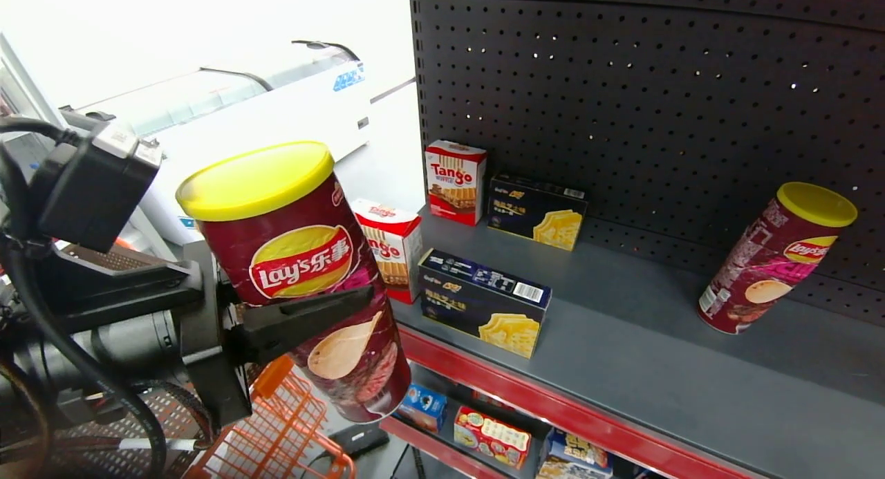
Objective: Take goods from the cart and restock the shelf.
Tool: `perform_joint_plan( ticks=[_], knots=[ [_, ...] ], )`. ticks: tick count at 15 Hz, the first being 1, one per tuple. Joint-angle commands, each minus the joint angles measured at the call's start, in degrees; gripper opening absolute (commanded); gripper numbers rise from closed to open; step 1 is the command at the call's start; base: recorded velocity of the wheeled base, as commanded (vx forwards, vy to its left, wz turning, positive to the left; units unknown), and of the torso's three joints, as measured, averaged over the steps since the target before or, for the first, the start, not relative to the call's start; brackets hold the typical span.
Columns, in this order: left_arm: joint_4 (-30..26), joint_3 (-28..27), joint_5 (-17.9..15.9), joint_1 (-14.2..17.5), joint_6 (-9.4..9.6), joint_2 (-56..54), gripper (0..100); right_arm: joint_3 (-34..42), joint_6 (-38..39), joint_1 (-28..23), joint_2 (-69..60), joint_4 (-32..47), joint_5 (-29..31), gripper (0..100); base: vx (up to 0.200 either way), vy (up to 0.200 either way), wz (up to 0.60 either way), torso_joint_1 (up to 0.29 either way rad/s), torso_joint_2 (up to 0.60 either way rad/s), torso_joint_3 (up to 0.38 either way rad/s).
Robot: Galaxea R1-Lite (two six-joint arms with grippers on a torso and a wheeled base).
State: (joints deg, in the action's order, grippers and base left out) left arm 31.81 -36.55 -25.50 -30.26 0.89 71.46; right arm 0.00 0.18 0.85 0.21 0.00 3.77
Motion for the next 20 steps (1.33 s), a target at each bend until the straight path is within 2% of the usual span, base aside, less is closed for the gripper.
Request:
perform_joint_plan(
  ticks=[1,13,20],
  knots=[
    [0.0,-0.5,-0.1,-0.1,-0.01,0.1,0,0.0,0.0,0.0,0.1,-0.1,0.0,100,0.0,0.0,0.0,0.0,0.0,0.0],
    [0.0,-0.3,-0.1,0.4,-0.1,0.0,0,0.0,0.0,0.0,0.1,0.0,0.0,100,0.0,0.0,-0.6,0.002,0.0,0.004],
    [0.0,0.2,0.0,0.6,-0.19,-0.3,0,0.0,0.0,0.0,0.1,0.0,-0.1,100,0.0,0.0,0.0,0.0,0.0,0.0]
  ],
)
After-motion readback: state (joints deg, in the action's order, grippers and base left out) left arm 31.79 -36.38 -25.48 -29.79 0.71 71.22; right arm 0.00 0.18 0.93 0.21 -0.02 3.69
